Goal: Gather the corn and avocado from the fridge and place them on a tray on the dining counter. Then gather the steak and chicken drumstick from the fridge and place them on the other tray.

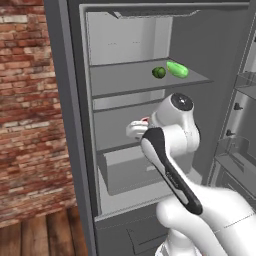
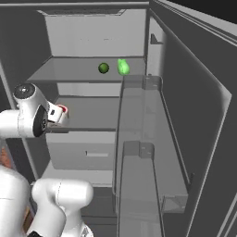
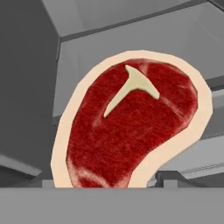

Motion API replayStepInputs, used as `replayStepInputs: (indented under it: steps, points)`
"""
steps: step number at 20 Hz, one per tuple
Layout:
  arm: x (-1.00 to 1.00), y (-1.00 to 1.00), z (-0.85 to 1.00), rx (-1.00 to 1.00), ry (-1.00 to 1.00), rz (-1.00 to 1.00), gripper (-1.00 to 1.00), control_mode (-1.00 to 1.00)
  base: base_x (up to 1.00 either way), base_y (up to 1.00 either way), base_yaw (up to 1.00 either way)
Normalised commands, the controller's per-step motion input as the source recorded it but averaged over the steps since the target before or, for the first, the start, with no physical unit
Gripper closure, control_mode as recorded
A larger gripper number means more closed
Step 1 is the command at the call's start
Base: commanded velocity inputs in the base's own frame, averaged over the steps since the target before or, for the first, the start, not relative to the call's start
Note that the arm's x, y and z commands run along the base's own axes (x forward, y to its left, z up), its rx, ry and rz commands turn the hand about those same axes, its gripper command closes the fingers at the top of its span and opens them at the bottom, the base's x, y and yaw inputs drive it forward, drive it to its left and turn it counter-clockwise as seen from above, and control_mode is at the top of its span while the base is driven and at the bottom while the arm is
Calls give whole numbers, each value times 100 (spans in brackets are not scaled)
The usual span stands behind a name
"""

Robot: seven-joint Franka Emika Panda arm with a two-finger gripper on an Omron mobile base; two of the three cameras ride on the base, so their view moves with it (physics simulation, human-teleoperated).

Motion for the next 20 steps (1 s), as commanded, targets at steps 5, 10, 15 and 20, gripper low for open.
replayStepInputs:
  steps: [5,10,15,20]
  points:
    - [-78,-9,35,0,1,-2,100,-100,0,0,0]
    - [-84,-12,34,0,0,-3,100,-100,0,0,0]
    - [-74,-9,28,0,0,-3,100,-100,0,0,0]
    - [-9,0,0,0,0,0,100,-100,0,0,0]
